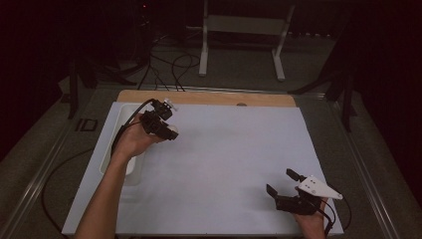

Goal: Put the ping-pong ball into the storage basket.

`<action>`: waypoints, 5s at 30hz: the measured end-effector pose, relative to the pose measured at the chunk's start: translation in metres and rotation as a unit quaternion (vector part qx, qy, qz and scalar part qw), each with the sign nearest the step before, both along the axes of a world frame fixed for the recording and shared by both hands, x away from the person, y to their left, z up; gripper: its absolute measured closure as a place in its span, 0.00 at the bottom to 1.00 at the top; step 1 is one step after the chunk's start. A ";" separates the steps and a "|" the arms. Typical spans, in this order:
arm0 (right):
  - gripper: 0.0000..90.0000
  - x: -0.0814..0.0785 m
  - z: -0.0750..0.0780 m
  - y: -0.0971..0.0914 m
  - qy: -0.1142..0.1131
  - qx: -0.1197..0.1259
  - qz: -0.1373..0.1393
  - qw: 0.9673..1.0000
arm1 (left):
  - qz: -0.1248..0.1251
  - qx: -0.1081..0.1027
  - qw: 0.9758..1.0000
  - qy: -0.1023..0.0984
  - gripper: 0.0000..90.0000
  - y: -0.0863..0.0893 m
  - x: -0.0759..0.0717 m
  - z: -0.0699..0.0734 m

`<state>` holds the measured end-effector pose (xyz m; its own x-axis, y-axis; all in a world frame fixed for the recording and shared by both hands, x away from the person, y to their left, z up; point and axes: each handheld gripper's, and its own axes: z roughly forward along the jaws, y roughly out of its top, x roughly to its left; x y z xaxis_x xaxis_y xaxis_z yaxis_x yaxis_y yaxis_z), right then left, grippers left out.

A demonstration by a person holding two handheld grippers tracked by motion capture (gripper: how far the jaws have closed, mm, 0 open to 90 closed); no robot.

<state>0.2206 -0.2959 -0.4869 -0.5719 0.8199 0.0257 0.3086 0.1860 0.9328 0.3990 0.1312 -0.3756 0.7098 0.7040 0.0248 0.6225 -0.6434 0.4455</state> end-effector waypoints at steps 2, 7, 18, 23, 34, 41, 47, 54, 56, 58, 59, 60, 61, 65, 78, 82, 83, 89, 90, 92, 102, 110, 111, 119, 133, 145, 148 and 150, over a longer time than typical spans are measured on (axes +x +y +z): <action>0.09 0.000 0.000 0.000 0.000 0.000 0.000 1.000 | 0.000 0.001 1.000 0.000 0.57 0.001 0.000 0.000; 0.09 0.000 0.000 0.000 0.003 0.000 0.001 1.000 | 0.004 0.003 1.000 0.000 0.57 0.003 0.001 0.001; 0.09 0.000 0.000 0.000 0.003 0.000 0.001 1.000 | 0.009 0.006 1.000 -0.005 0.57 0.008 0.002 0.007; 0.09 0.000 0.000 0.000 0.003 0.000 0.000 1.000 | 0.010 0.007 1.000 -0.008 0.57 0.010 0.002 0.010; 0.09 0.000 0.000 0.000 0.002 0.000 0.000 1.000 | 0.015 0.007 1.000 -0.011 0.57 0.013 0.001 0.013; 0.09 0.000 0.000 0.000 0.002 0.000 0.000 1.000 | 0.018 0.006 1.000 -0.014 0.57 0.016 0.001 0.016; 0.09 0.000 0.000 0.000 0.003 0.000 -0.001 1.000 | 0.020 0.007 1.000 -0.015 0.57 0.018 0.000 0.017; 0.09 0.000 0.000 0.000 0.003 0.000 -0.001 1.000 | 0.023 0.006 1.000 -0.017 0.57 0.020 0.000 0.019; 0.09 0.000 0.000 0.000 0.003 0.000 -0.001 1.000 | 0.023 0.006 1.000 -0.018 0.57 0.021 0.000 0.019; 0.09 0.000 0.000 0.000 0.002 0.000 -0.001 1.000 | 0.026 0.005 0.999 -0.019 0.57 0.022 0.000 0.020; 0.09 0.000 0.000 0.000 0.002 0.000 -0.001 1.000 | 0.026 0.005 0.999 -0.019 0.57 0.022 0.000 0.020; 0.09 0.000 0.000 0.000 0.002 0.000 -0.001 1.000 | 0.026 0.005 0.999 -0.019 0.57 0.023 0.000 0.021; 0.09 0.000 0.000 0.000 0.002 0.000 -0.001 1.000 | 0.026 0.005 0.999 -0.019 0.57 0.023 0.000 0.021; 0.09 0.000 0.000 0.000 0.002 -0.001 -0.001 1.000 | 0.028 0.005 0.999 -0.020 0.57 0.025 -0.001 0.022; 0.09 0.000 -0.001 0.001 0.002 -0.001 0.000 1.000 | 0.034 0.009 0.999 -0.021 0.57 0.032 -0.002 0.024; 0.09 0.000 -0.001 0.001 0.002 -0.001 0.000 1.000 | 0.037 0.008 0.999 -0.020 0.57 0.034 -0.003 0.024; 0.09 0.000 -0.001 0.001 0.002 -0.001 0.000 1.000 | 0.039 0.008 0.999 -0.021 0.57 0.034 -0.003 0.024; 0.09 0.000 -0.001 0.001 0.003 0.000 0.000 1.000 | 0.041 0.010 0.999 -0.021 0.57 0.038 -0.003 0.024; 0.09 0.000 -0.001 0.001 0.003 0.000 0.000 1.000 | 0.041 0.010 0.999 -0.021 0.57 0.038 -0.002 0.024; 0.09 0.000 -0.001 0.001 0.003 -0.001 0.001 1.000 | 0.042 0.010 0.999 -0.021 0.57 0.039 -0.003 0.024; 0.09 0.001 -0.001 0.001 0.002 -0.002 0.001 1.000 | 0.048 0.008 0.999 -0.023 0.57 0.045 -0.004 0.027; 0.09 0.000 -0.001 0.001 0.002 -0.002 0.000 1.000 | 0.052 0.006 0.998 -0.025 0.57 0.048 -0.004 0.028; 0.09 0.000 -0.001 0.001 0.003 -0.002 0.000 1.000 | 0.052 0.005 0.998 -0.025 0.57 0.048 -0.004 0.028; 0.09 0.000 -0.001 0.001 0.003 -0.003 -0.001 1.000 | 0.054 0.007 0.998 -0.023 0.57 0.051 -0.005 0.027; 0.09 0.000 -0.001 0.001 0.003 -0.002 -0.002 1.000 | 0.061 0.007 0.998 -0.020 0.57 0.058 -0.006 0.027; 0.09 0.000 -0.001 0.001 0.003 -0.002 -0.002 1.000 | 0.066 0.009 0.998 -0.023 0.57 0.065 -0.007 0.028; 0.09 0.000 -0.001 0.001 0.002 -0.003 -0.001 1.000 | 0.067 0.009 0.997 -0.023 0.57 0.066 -0.008 0.028; 0.09 0.000 -0.001 0.002 0.003 -0.003 -0.002 1.000 | 0.068 0.009 0.997 -0.023 0.57 0.067 -0.008 0.029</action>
